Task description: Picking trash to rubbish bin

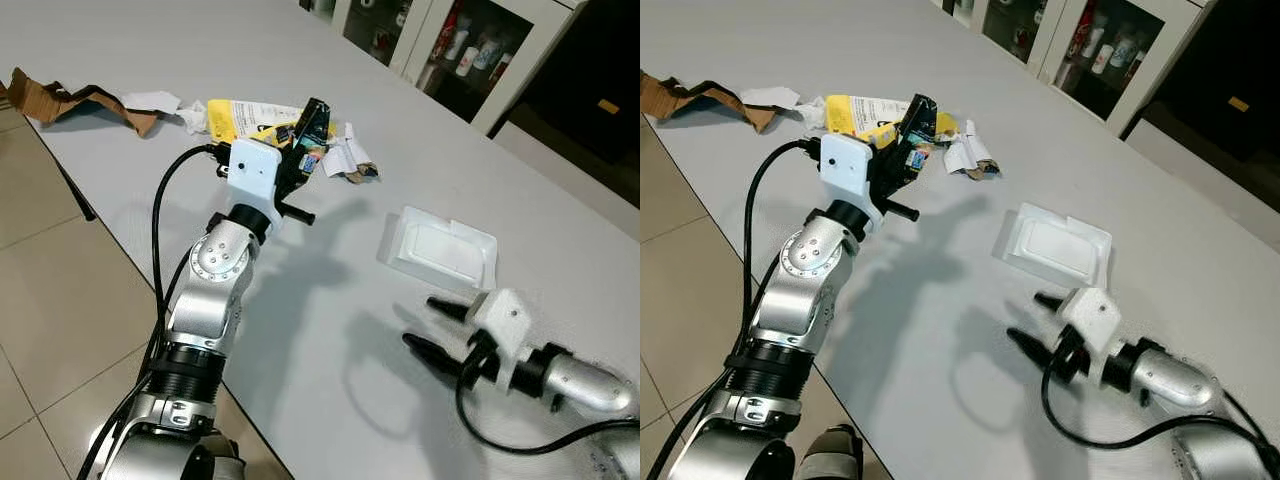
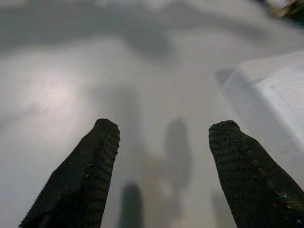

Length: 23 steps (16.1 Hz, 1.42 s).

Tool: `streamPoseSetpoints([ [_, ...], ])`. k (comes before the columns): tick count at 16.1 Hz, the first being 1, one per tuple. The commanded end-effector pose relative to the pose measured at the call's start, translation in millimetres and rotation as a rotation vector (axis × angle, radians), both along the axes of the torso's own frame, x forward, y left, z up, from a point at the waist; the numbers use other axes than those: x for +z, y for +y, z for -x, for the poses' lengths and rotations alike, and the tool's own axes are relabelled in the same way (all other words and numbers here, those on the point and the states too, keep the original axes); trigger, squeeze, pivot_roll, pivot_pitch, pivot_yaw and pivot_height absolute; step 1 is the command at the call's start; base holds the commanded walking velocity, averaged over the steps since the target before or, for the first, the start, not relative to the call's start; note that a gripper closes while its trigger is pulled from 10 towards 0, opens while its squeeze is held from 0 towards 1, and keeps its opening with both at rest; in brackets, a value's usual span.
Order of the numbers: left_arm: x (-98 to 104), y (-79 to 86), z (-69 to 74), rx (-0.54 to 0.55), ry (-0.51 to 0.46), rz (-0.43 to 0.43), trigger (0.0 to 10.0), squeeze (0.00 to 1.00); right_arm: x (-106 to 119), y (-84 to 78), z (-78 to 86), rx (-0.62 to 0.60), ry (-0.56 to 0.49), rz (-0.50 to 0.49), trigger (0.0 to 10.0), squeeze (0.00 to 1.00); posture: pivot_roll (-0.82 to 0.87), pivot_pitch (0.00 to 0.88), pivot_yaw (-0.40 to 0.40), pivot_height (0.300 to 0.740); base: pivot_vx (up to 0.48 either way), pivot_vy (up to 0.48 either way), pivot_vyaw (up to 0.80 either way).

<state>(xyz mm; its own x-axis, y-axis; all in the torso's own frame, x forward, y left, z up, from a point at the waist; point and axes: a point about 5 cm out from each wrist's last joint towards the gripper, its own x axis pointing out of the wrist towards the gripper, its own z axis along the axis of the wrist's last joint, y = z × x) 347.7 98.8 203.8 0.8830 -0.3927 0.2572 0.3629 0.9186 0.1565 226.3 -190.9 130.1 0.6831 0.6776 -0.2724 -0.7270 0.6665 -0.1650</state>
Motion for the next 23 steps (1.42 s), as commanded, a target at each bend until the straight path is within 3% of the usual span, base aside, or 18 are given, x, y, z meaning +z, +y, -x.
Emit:
streamPoseSetpoints([
  [1, 4, -11.6, 0.6, -0.044, -0.013, -0.004, 10.0, 0.0, 9, -6.2, -1.5, -0.038, -0.024, -0.007, 10.0, 1.0, 0.2, 0.158, -0.155, 0.74, 0.0, 0.0, 0.0],
  [5, 4, -11.6, 0.6, -0.046, -0.015, -0.005, 10.0, 0.0, 26, -10.3, -16.2, -0.053, -0.078, 0.008, 10.0, 1.0, 0.2, 0.16, -0.156, 0.74, 0.0, 0.0, 0.0],
  [12, 1, -9.2, 4.0, -0.042, -0.008, -0.011, 10.0, 0.0, 22, -21.8, -48.5, -0.02, -0.053, 0.106, 10.0, 1.0, 0.22, 0.188, -0.162, 0.74, 0.0, 0.0, 0.0],
  [13, 1, -8.7, 4.2, -0.041, -0.007, -0.013, 10.0, 0.0, 21, -23.3, -52.9, -0.022, -0.048, 0.111, 10.0, 0.82, 0.22, 0.191, -0.161, 0.74, 0.0, 0.0, 0.0],
  [14, 1, -8.5, 4.6, -0.042, -0.006, -0.015, 10.0, 0.0, 19, -24.8, -59.7, -0.023, -0.042, 0.12, 10.0, 0.0, 0.22, 0.194, -0.16, 0.74, 0.0, 0.0, 0.0],
  [19, 1, -6.0, 6.5, -0.04, -0.005, -0.024, 10.0, 0.0, 7, -32.3, -83.9, -0.056, -0.026, 0.151, 10.0, 0.0, 0.24, 0.21, -0.156, 0.74, 0.0, 0.0, 0.0],
  [23, 2, -1.6, 7.7, -0.031, -0.006, -0.031, 10.0, 0.0, -2, -35.3, -83.4, -0.035, -0.003, 0.164, 10.0, 0.0, 0.25, 0.217, -0.155, 0.74, 0.0, 0.0, 0.0],
])
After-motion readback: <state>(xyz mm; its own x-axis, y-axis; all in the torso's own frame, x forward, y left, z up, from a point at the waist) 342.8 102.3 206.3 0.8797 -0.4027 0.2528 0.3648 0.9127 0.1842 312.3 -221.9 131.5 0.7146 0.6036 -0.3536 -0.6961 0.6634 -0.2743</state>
